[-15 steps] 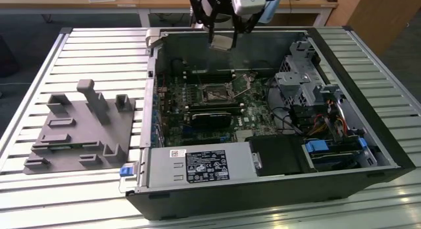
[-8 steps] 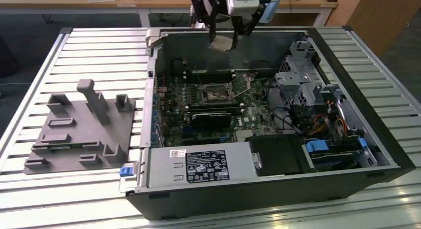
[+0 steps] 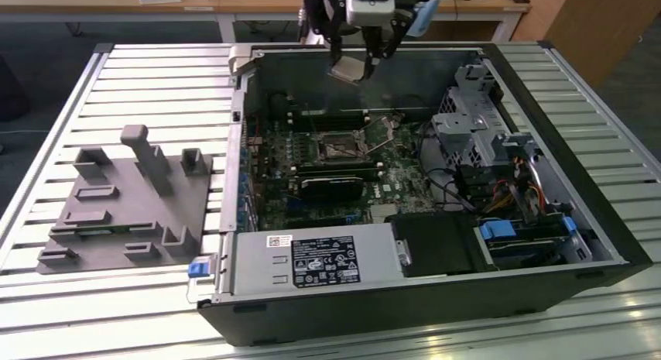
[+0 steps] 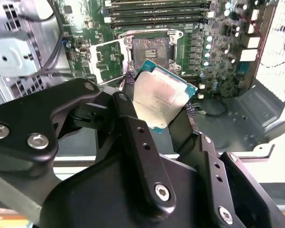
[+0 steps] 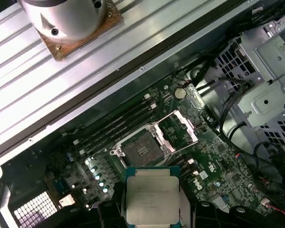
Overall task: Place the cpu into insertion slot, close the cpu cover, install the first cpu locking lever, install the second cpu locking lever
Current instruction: 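Place the cpu into insertion slot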
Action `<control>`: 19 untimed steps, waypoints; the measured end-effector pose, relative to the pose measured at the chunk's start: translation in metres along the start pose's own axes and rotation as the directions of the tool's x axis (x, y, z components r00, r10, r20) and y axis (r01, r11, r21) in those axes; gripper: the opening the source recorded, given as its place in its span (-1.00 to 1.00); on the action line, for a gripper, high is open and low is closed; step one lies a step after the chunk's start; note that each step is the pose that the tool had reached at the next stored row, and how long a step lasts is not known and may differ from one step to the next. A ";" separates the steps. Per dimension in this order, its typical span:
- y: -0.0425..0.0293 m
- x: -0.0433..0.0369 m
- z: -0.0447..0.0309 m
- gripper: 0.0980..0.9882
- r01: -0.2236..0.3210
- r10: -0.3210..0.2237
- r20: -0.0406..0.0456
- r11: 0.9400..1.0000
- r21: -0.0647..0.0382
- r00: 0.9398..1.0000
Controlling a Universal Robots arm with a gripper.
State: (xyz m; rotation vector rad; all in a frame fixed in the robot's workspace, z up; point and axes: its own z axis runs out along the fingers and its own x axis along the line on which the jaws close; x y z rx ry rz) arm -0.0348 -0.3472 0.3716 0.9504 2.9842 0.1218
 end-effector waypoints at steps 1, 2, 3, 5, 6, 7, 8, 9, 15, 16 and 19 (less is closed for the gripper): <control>0.0000 0.0000 0.0003 -0.01 -0.016 0.016 0.001 1.000 0.000 1.000; -0.0001 0.0000 0.0007 -0.01 -0.033 0.033 0.002 0.999 -0.001 0.999; -0.0001 0.0000 0.0012 -0.01 -0.050 0.050 0.004 0.999 -0.001 0.999; -0.0002 0.0000 0.0023 -0.01 -0.086 0.086 0.007 0.996 -0.002 0.996; -0.0002 0.0000 0.0029 -0.01 -0.105 0.105 0.008 0.995 -0.002 0.994; -0.0003 -0.0001 0.0034 -0.01 -0.122 0.122 0.009 0.993 -0.003 0.992; -0.0003 -0.0001 0.0040 -0.01 -0.140 0.140 0.011 0.990 -0.003 0.990; -0.0004 -0.0001 0.0045 -0.01 -0.158 0.158 0.012 0.987 -0.003 0.987; -0.0006 -0.0001 0.0081 -0.01 -0.264 0.264 0.020 0.964 -0.007 0.964; -0.0007 -0.0001 0.0087 -0.01 -0.281 0.282 0.021 0.960 -0.008 0.959; -0.0008 -0.0002 0.0103 -0.01 -0.331 0.332 0.024 0.943 -0.010 0.943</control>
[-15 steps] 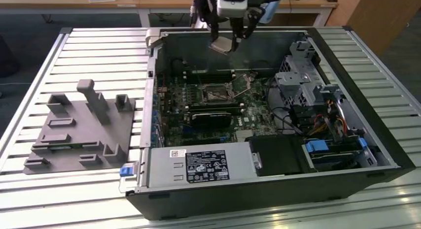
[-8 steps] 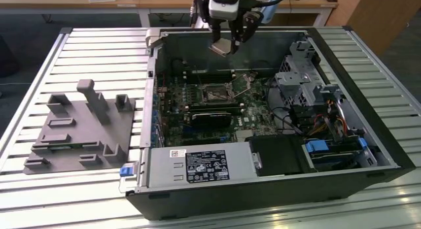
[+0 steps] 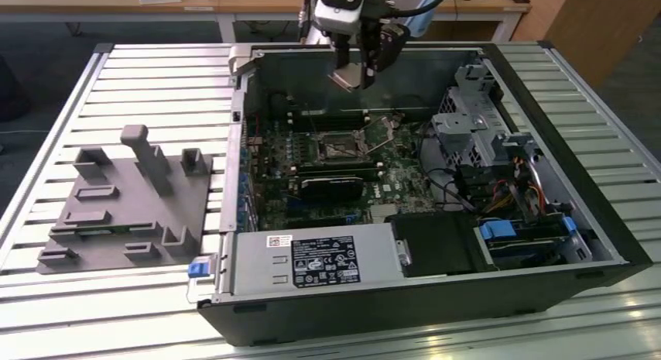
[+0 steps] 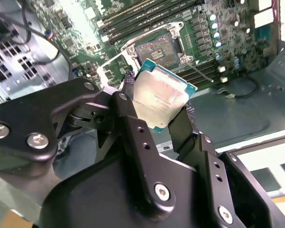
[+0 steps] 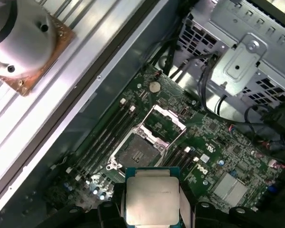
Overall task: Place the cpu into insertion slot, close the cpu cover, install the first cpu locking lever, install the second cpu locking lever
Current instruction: 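Place the cpu into insertion slot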
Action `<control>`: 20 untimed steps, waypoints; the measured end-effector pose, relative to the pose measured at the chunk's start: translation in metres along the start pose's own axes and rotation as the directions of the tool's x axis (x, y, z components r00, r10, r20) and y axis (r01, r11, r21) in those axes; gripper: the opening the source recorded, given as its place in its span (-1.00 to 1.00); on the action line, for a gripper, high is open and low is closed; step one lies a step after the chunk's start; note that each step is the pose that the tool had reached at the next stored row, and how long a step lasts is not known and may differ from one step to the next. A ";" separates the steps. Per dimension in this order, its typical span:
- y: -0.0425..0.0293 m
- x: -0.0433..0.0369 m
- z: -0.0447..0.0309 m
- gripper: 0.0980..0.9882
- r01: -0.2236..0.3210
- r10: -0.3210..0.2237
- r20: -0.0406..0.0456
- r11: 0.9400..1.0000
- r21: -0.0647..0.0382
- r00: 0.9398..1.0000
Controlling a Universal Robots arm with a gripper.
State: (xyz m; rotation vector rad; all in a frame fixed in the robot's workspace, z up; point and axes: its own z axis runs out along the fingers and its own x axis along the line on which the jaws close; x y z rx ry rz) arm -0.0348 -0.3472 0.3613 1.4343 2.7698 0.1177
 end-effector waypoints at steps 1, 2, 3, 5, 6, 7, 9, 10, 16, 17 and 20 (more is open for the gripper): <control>0.0000 0.0000 0.0005 -0.01 -0.017 0.017 0.001 1.000 0.000 1.000; -0.0001 0.0000 0.0010 -0.01 -0.033 0.033 0.003 0.999 -0.001 0.999; -0.0001 0.0000 0.0014 -0.01 -0.051 0.051 0.004 0.999 -0.001 0.999; -0.0002 0.0000 0.0024 -0.01 -0.085 0.085 0.006 0.996 -0.002 0.996; -0.0002 0.0000 0.0028 -0.01 -0.102 0.102 0.008 0.995 -0.002 0.995; -0.0002 -0.0001 0.0032 -0.01 -0.118 0.118 0.009 0.993 -0.002 0.993; -0.0003 -0.0001 0.0039 -0.01 -0.151 0.151 0.011 0.989 -0.003 0.988; -0.0004 0.0000 0.0042 -0.01 -0.165 0.165 0.012 0.986 -0.004 0.986; -0.0010 0.0004 0.0060 -0.01 -0.244 0.244 0.018 0.970 -0.006 0.970; -0.0010 0.0006 0.0065 -0.01 -0.255 0.255 0.019 0.967 -0.007 0.967; -0.0011 0.0009 0.0082 -0.01 -0.284 0.285 0.021 0.959 -0.007 0.958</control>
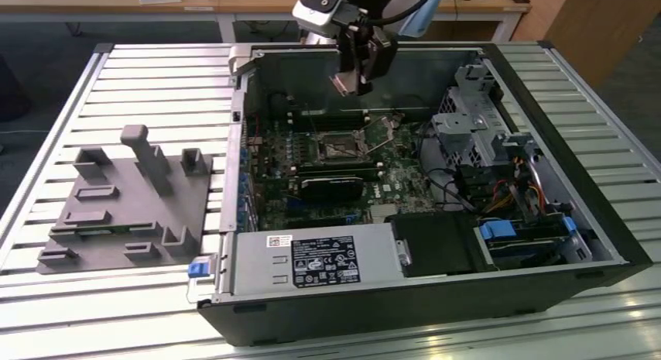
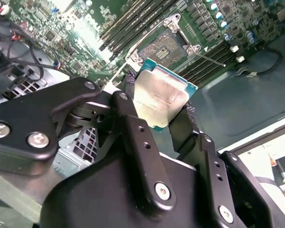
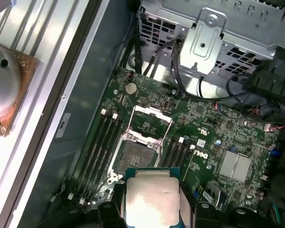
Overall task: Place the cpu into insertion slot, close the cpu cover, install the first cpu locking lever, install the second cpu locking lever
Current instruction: 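Place the cpu into insertion slot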
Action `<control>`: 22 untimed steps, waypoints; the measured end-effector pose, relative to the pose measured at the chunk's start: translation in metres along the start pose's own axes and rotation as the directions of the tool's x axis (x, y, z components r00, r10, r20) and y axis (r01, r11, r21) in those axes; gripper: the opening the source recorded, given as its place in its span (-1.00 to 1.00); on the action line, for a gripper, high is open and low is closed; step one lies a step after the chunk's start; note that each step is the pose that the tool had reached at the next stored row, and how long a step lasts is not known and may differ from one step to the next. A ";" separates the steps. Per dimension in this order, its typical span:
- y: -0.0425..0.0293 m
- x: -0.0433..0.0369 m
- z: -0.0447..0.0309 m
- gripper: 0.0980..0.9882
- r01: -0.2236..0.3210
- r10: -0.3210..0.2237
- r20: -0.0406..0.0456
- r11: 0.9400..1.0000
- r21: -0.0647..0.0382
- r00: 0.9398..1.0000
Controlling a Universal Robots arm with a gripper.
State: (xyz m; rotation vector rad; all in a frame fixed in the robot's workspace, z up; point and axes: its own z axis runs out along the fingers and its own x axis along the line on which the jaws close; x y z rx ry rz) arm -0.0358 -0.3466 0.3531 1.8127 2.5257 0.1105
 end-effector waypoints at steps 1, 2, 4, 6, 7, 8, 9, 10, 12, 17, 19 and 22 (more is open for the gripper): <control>-0.0001 0.0000 0.0007 -0.01 -0.008 0.008 0.001 1.000 0.000 1.000; -0.0003 0.0001 0.0016 -0.01 -0.017 0.017 0.001 1.000 0.000 1.000; -0.0006 0.0000 0.0034 -0.01 -0.030 0.030 0.002 1.000 0.001 1.000; -0.0010 0.0001 0.0054 -0.01 -0.046 0.046 0.003 0.999 0.001 0.999; -0.0012 0.0001 0.0064 -0.01 -0.054 0.054 0.004 0.999 0.001 0.999; -0.0012 0.0001 0.0073 -0.01 -0.067 0.067 0.006 0.998 0.001 0.998; -0.0012 0.0001 0.0081 -0.01 -0.084 0.084 0.008 0.996 0.001 0.996; -0.0013 0.0001 0.0088 -0.01 -0.101 0.101 0.009 0.995 0.001 0.995; -0.0014 0.0001 0.0101 -0.01 -0.131 0.131 0.013 0.991 0.000 0.991; -0.0016 0.0003 0.0139 -0.01 -0.181 0.181 0.027 0.983 0.000 0.983; -0.0015 0.0011 0.0156 -0.01 -0.188 0.188 0.034 0.982 0.001 0.982; -0.0006 0.0042 0.0184 -0.01 -0.200 0.200 0.036 0.980 0.000 0.979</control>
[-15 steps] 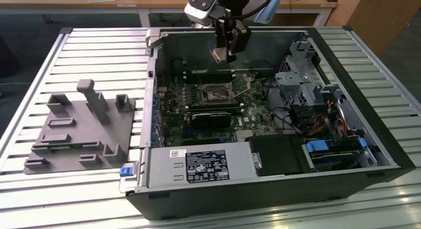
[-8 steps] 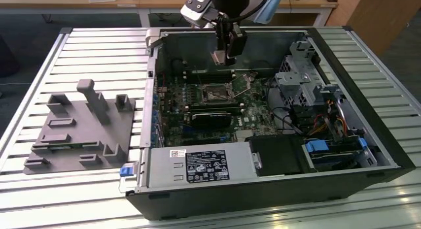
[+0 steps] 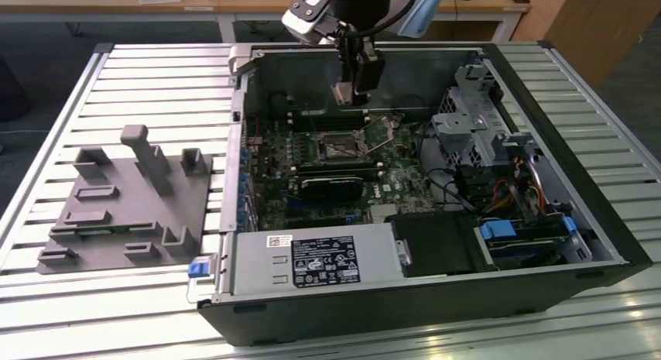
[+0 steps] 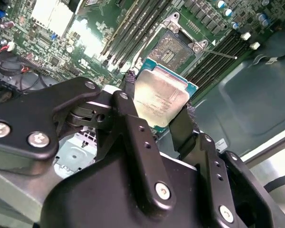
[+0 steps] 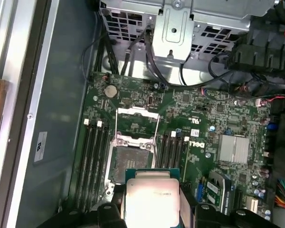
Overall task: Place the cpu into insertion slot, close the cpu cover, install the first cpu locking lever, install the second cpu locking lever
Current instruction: 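Place the cpu into insertion slot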
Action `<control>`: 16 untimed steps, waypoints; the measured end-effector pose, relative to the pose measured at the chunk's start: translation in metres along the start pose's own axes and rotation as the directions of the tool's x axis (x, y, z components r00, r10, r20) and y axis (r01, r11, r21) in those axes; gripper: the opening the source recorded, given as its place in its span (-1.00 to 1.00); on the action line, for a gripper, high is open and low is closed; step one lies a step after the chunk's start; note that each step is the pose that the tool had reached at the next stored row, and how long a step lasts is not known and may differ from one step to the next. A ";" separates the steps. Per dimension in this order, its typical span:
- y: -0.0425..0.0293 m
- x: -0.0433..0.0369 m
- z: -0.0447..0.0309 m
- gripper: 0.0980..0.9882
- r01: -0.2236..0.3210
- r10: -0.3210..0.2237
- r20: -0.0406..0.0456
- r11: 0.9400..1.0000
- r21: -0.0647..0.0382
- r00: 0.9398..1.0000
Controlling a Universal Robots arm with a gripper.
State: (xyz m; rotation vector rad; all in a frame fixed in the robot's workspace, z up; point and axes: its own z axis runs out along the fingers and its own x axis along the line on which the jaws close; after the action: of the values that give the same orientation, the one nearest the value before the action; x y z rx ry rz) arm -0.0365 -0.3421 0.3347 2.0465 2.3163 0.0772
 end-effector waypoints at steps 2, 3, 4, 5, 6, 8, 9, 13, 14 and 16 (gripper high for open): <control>0.0000 0.0012 0.0022 -0.01 -0.014 0.014 0.001 1.000 0.000 1.000; -0.0001 0.0014 0.0034 -0.01 -0.026 0.026 0.002 1.000 0.000 1.000; -0.0001 0.0015 0.0047 -0.01 -0.038 0.038 0.003 0.999 0.000 0.999; -0.0003 0.0017 0.0061 -0.01 -0.050 0.050 0.004 0.999 0.000 0.999; -0.0003 0.0025 0.0079 -0.01 -0.057 0.057 0.004 0.998 0.000 0.998; -0.0002 0.0049 0.0116 -0.01 -0.060 0.060 0.004 0.998 0.000 0.998; -0.0002 0.0060 0.0134 -0.01 -0.060 0.060 0.004 0.998 0.000 0.998; -0.0003 0.0096 0.0207 -0.01 -0.063 0.063 0.004 0.998 0.000 0.998; -0.0004 0.0102 0.0225 -0.01 -0.070 0.070 0.005 0.998 0.000 0.998; -0.0005 0.0108 0.0260 -0.01 -0.091 0.091 0.006 0.996 0.000 0.996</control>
State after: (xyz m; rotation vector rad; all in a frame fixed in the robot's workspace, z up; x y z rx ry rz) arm -0.0365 -0.3314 0.3087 2.1485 2.2194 0.0734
